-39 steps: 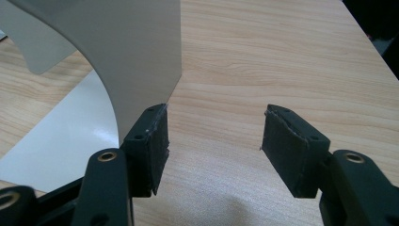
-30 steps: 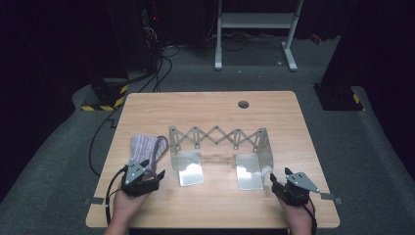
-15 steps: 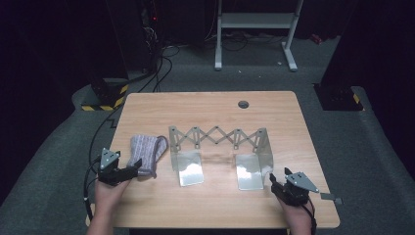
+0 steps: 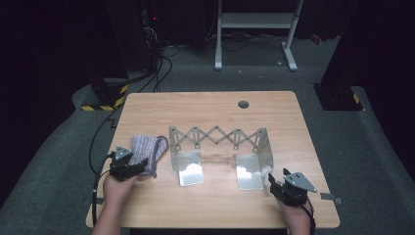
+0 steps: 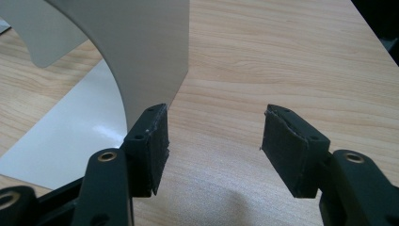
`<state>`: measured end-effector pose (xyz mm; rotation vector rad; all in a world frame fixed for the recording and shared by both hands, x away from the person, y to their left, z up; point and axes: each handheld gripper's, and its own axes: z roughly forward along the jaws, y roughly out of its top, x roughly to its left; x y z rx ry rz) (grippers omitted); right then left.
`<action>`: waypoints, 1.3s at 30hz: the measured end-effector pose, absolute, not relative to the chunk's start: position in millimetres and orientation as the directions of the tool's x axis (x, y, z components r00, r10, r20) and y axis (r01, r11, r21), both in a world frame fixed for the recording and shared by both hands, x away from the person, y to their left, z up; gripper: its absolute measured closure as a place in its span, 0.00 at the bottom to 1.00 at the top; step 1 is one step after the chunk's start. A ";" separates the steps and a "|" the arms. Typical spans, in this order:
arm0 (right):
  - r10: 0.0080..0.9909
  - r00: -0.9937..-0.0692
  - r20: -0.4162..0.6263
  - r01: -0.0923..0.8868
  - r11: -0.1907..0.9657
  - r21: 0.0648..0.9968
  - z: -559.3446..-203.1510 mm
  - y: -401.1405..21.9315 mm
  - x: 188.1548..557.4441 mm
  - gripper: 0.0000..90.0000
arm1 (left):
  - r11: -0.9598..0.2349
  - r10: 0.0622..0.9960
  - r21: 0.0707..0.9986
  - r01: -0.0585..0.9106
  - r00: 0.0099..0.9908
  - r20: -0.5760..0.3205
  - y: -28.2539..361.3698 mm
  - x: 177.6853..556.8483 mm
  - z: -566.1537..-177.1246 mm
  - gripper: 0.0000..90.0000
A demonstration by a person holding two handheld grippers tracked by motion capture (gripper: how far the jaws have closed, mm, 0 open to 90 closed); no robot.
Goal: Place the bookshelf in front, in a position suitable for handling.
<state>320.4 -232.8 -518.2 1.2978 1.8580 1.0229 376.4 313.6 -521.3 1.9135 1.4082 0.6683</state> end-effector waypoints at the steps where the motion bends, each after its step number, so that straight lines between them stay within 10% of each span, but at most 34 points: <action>1: 0.950 -0.304 -0.070 0.449 0.208 0.869 -518.1 -232.5 320.2 0.46 | -0.216 0.955 0.755 0.620 0.294 0.031 312.9 375.8 -522.4 0.43; 11: 0.950 -0.304 -0.067 0.445 0.204 0.872 -516.9 -232.9 319.5 0.46 | -0.240 0.921 0.761 0.603 0.389 -0.018 328.3 320.2 -522.1 0.47; 20: 0.945 -0.319 -0.071 0.439 0.214 0.873 -516.3 -228.7 322.6 0.46 | -0.198 0.921 0.809 0.553 0.387 -0.039 325.4 317.5 -508.6 0.17; 39: 0.945 -0.318 -0.072 0.440 0.215 0.872 -517.0 -229.6 321.5 0.46 | -0.215 0.931 0.727 0.652 0.362 -0.050 323.9 335.3 -527.9 0.19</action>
